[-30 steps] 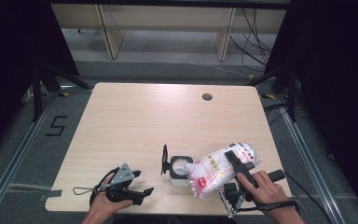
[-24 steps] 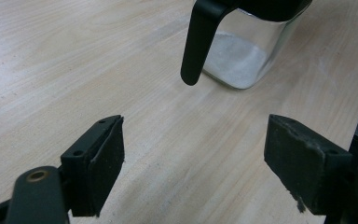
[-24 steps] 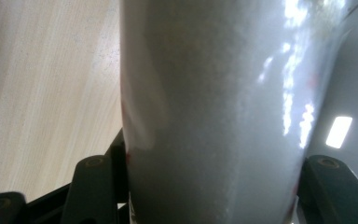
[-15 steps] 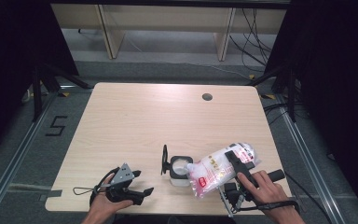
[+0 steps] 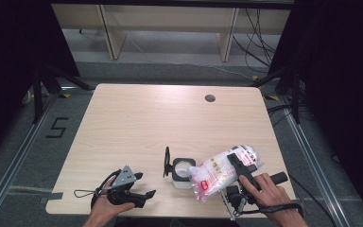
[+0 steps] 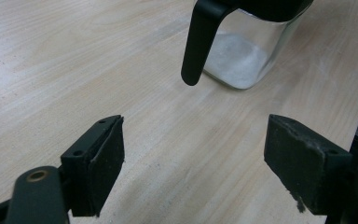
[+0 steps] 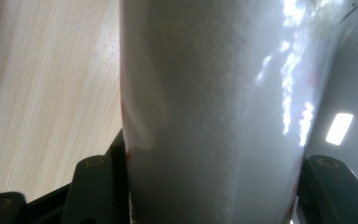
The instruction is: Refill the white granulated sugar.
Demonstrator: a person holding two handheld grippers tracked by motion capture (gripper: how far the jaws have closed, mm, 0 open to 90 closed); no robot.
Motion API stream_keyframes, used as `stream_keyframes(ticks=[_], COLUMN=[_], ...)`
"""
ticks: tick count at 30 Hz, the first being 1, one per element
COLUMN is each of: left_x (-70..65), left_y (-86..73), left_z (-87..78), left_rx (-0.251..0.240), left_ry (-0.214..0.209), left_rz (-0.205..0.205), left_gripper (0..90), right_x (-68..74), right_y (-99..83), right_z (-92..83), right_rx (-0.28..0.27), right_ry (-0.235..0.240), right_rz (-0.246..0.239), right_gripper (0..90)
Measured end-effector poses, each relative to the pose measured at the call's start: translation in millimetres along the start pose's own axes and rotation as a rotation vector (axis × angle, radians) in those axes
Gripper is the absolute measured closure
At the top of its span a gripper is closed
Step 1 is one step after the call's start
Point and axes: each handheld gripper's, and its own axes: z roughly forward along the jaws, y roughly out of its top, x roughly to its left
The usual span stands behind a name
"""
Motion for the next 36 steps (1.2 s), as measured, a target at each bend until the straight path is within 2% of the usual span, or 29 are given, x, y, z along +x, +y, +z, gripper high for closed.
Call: stream_keyframes(ticks=[1, 2, 5, 6, 7, 8, 9, 10, 11, 12, 14, 15, 16, 17, 18, 19, 21, 22, 25, 28, 29, 31, 32, 33, 34, 35, 36], left_x=[0.2, 1.0, 0.1, -0.4, 0.5, 0.4, 0.0, 0.2, 0.2, 1.3, 0.7, 1.1, 1.1, 0.6, 1.4, 0.2, 0.5, 0.7, 0.4, 0.4, 0.3, 0.7, 0.4, 0.4, 0.5, 0.4, 0.4], left_y=[-0.5, -0.3, -0.1, -0.3, -0.2, -0.1, 0.1, 0.0, -0.2, -0.1, 0.4, 0.3, 0.1, 0.0, 0.2, 0.3, -0.4, -0.2, 0.3, -0.1, 0.2, 0.0, -0.3, -0.1, 0.4, 0.3, 0.1], left_z=[0.4, 0.2, -0.1, 0.0, -0.5, 0.0, -0.2, -0.1, -0.1, 0.0, 0.6, 0.5, 0.1, 0.2, -0.4, -0.5, -0.1, -0.4, -0.6, -0.2, -0.5, -0.3, -0.1, -0.3, -0.6, -0.6, -0.4], left_rx=[-0.003, 0.007, 0.0, -0.006, 0.0, -0.009, -0.001, -0.007, -0.008, -0.002, -0.005, -0.005, -0.003, -0.009, 0.0, -0.003, -0.013, -0.006, -0.003, -0.007, -0.001, -0.008, -0.012, -0.009, -0.002, -0.002, -0.006], left_ry=[0.005, 0.01, 0.004, -0.001, 0.005, 0.002, 0.002, 0.002, 0.003, 0.003, 0.0, 0.002, 0.003, 0.0, 0.002, 0.004, 0.005, 0.004, 0.004, 0.004, 0.004, 0.005, 0.004, 0.004, 0.004, 0.004, 0.003], left_rz=[0.006, 0.016, 0.006, 0.004, 0.015, 0.013, -0.003, 0.008, 0.012, 0.028, 0.016, 0.023, 0.029, 0.025, 0.031, 0.008, 0.012, 0.015, 0.009, 0.013, 0.004, 0.014, 0.013, 0.013, 0.01, 0.009, 0.012], left_gripper=[19.7, 19.7, 19.7, 19.8, 19.7, 19.7, 19.7, 19.7, 19.7, 19.7, 19.7, 19.7, 19.7, 19.7, 19.7, 19.7, 19.7, 19.7, 19.7, 19.7, 19.7, 19.8, 19.7, 19.7, 19.7, 19.7, 19.7], right_x=[-0.3, 0.1, -1.7, 1.8, 1.4, 1.1, 0.6, 0.1, 1.7, 0.0, 1.0, 0.6, 1.5, -1.3, 0.0, -1.1, 1.4, -1.0, 0.7, -2.4, -3.4, -3.5, -3.3, -1.0, -2.3, -0.5, -2.1], right_y=[0.2, 0.9, 3.1, 1.2, 0.3, -0.3, -1.2, -2.0, -2.8, -2.8, -1.4, -0.4, 0.8, 2.2, 2.1, 2.3, 2.0, 1.9, 0.1, 0.5, 0.3, -0.6, -2.4, -3.4, -4.0, -5.0, -5.6], right_z=[0.0, 0.0, -0.6, 0.9, 1.0, 0.4, -0.5, 0.7, 0.6, -0.4, -0.9, -1.0, -1.6, -2.6, -2.5, -2.2, -2.1, -1.8, -1.3, -1.9, -2.3, -3.3, -2.3, -4.6, -3.1, -3.8, -3.6], right_rx=[0.001, -0.003, 0.009, -0.007, -0.005, 0.003, 0.025, 0.011, 0.009, 0.013, 0.012, 0.004, 0.002, 0.004, -0.012, -0.007, 0.007, 0.0, 0.002, -0.015, -0.015, -0.004, -0.016, 0.015, -0.001, 0.015, 0.012], right_ry=[0.004, 0.015, 0.032, 0.013, 0.011, 0.012, 0.035, 0.012, 0.014, 0.023, 0.009, 0.01, 0.016, 0.041, 0.015, 0.028, 0.021, 0.019, 0.019, 0.004, 0.014, 0.015, -0.007, 0.021, 0.007, 0.014, 0.012], right_rz=[-0.016, 0.003, -0.01, 0.024, 0.029, 0.031, 0.035, 0.01, 0.034, 0.014, 0.041, 0.026, 0.046, 0.027, 0.032, 0.024, 0.038, 0.007, 0.018, -0.008, -0.011, -0.005, -0.008, 0.041, 0.022, 0.048, 0.022], right_gripper=[43.7, 43.7, 43.7, 43.7, 43.7, 43.7, 43.7, 43.7, 43.7, 43.7, 43.7, 43.7, 43.7, 43.7, 43.7, 43.7, 43.8, 43.8, 43.8, 43.8, 43.8, 43.8, 43.8, 43.9, 43.9, 43.9, 43.9])
